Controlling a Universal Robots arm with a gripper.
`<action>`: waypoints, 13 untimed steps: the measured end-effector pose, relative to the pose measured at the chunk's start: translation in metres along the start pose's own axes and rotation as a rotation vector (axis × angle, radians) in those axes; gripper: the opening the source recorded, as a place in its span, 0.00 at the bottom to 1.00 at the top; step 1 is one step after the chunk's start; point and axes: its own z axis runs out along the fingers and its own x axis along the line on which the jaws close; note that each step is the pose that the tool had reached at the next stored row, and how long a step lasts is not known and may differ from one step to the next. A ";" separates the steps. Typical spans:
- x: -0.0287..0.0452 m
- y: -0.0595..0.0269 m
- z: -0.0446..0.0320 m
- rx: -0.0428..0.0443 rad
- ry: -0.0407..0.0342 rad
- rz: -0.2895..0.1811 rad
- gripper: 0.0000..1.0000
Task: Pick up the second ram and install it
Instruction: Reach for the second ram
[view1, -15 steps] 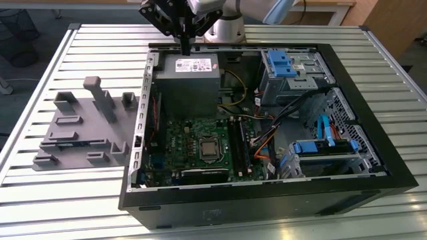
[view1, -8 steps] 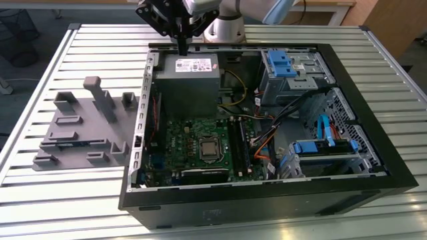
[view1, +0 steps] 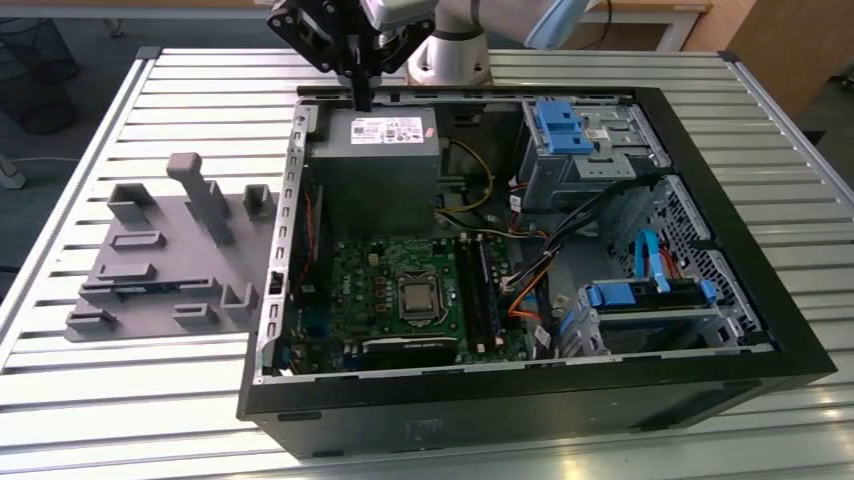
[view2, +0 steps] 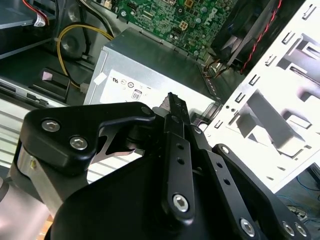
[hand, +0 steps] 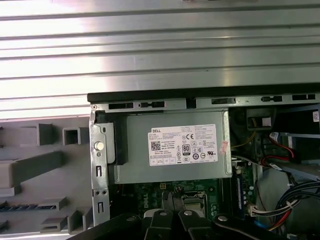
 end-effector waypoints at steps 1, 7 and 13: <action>0.0002 0.0000 0.0000 0.0000 0.0000 0.000 0.11; 0.0019 -0.0002 0.0002 0.0000 0.0001 0.000 0.11; 0.0041 -0.0003 0.0003 0.0000 0.0000 0.000 0.11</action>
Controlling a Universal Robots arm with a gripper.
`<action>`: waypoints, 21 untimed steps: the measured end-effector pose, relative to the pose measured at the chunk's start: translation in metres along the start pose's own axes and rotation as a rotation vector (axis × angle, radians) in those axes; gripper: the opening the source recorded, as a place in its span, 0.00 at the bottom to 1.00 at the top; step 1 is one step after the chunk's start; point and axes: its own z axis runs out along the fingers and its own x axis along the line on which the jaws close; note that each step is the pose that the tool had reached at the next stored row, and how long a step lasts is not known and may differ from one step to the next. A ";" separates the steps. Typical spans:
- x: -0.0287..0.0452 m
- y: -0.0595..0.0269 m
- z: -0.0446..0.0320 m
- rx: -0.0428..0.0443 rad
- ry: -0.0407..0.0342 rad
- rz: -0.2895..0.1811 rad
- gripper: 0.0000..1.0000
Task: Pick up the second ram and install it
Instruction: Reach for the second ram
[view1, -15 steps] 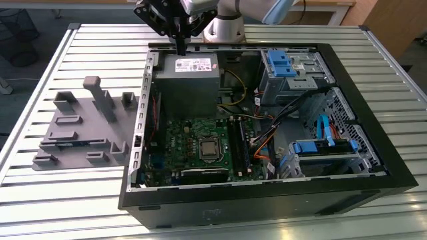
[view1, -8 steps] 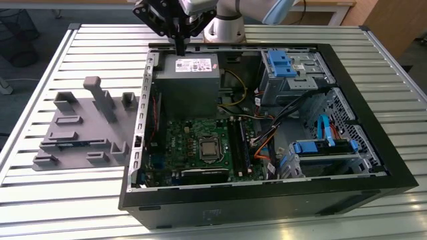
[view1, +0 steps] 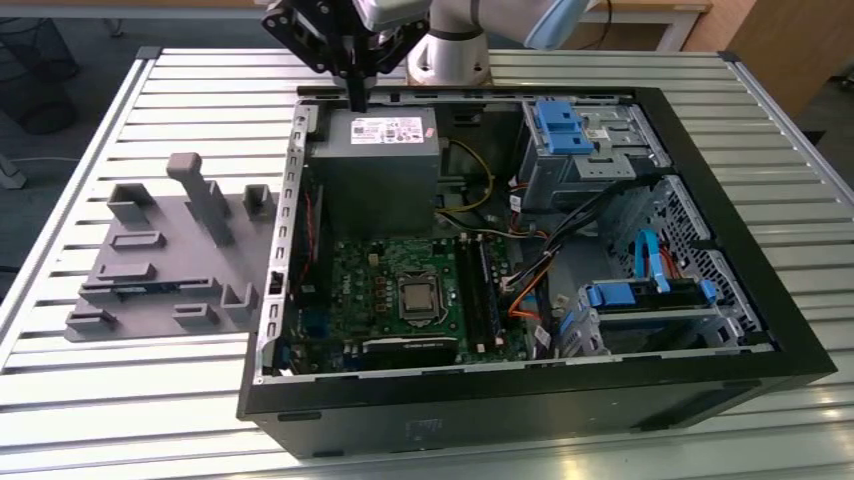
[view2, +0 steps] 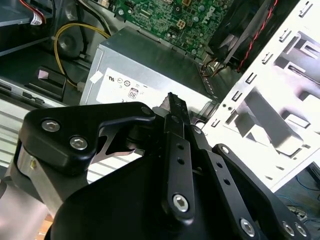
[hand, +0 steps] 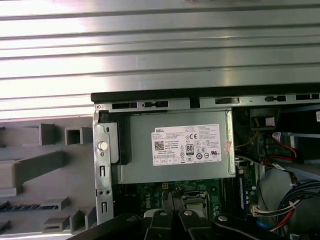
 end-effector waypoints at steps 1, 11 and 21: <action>0.0004 0.0000 0.0000 0.0000 0.0000 0.000 0.11; 0.0178 -0.0014 0.0000 -0.0001 0.0000 0.000 0.11; 0.0207 -0.0016 0.0000 0.0000 0.0000 0.000 0.11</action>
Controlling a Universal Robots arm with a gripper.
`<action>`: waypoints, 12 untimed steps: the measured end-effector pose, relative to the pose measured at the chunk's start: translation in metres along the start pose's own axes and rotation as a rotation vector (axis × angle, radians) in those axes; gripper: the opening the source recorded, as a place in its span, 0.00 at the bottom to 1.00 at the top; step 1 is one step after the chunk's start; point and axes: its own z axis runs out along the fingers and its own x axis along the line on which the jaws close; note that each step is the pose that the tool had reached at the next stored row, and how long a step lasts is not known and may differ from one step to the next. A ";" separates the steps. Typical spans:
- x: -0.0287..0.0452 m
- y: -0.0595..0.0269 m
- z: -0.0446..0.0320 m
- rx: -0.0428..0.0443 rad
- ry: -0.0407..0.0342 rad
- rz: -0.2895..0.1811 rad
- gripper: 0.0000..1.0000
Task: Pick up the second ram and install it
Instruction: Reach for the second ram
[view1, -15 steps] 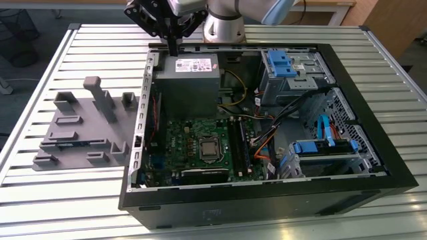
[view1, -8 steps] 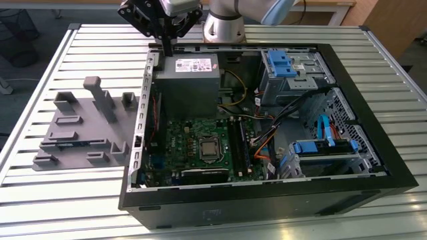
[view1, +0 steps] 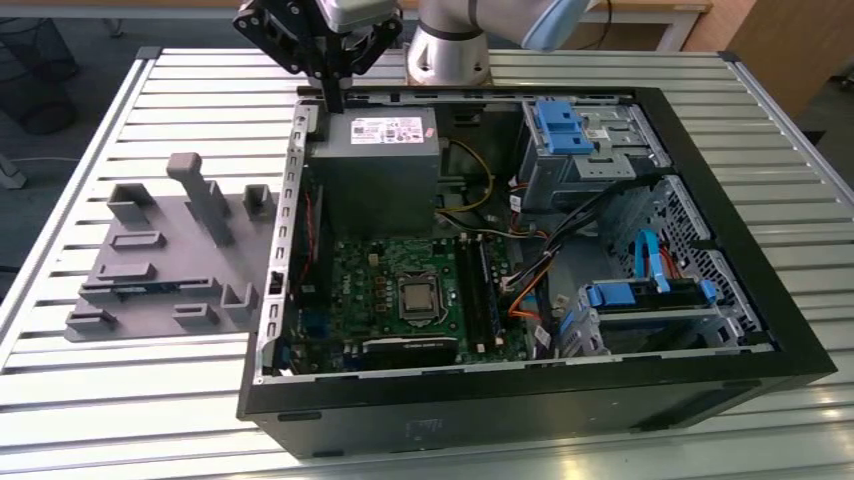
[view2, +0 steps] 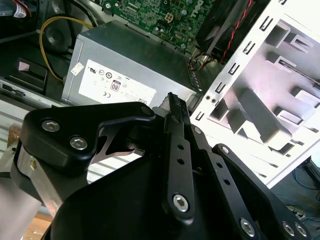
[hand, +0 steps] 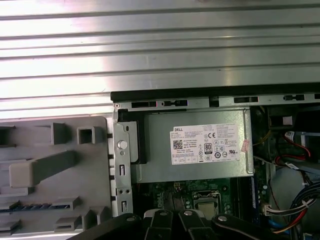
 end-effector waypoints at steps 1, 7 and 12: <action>0.0001 0.0000 0.0000 -0.0001 0.0000 0.000 0.11; 0.0074 -0.0006 -0.0002 0.0000 0.0001 0.000 0.11; 0.0125 -0.0009 -0.0002 -0.0001 0.0000 0.000 0.11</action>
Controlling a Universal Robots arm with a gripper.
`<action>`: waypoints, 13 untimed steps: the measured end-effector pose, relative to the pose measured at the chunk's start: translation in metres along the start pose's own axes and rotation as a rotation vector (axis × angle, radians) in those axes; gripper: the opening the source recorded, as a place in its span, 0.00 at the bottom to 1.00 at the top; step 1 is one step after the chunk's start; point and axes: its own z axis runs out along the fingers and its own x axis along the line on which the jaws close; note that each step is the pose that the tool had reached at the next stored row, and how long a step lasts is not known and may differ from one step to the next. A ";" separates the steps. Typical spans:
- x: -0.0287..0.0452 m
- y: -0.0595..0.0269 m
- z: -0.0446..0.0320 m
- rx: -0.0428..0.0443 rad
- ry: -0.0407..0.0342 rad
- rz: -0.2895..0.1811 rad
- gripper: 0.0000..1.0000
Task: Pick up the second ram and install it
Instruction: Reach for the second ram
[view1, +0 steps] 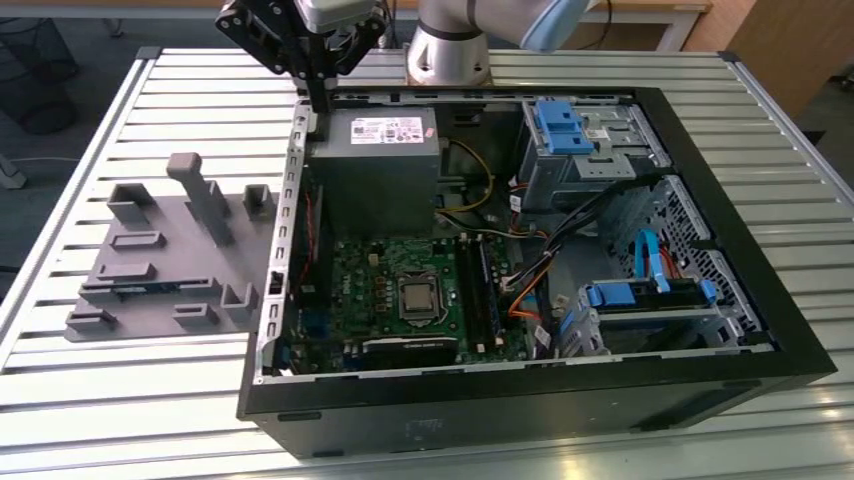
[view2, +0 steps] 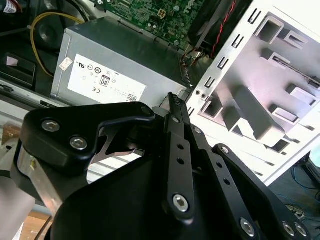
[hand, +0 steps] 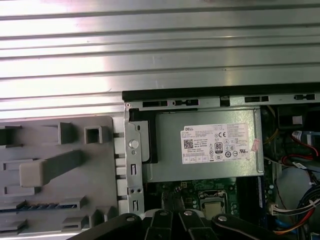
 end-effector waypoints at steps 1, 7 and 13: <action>0.0003 0.0000 0.0000 0.0001 0.0002 0.000 0.11; 0.0007 -0.0001 0.0001 0.0003 0.0013 0.000 0.11; 0.0020 -0.0002 0.0002 0.0001 0.0012 0.000 0.11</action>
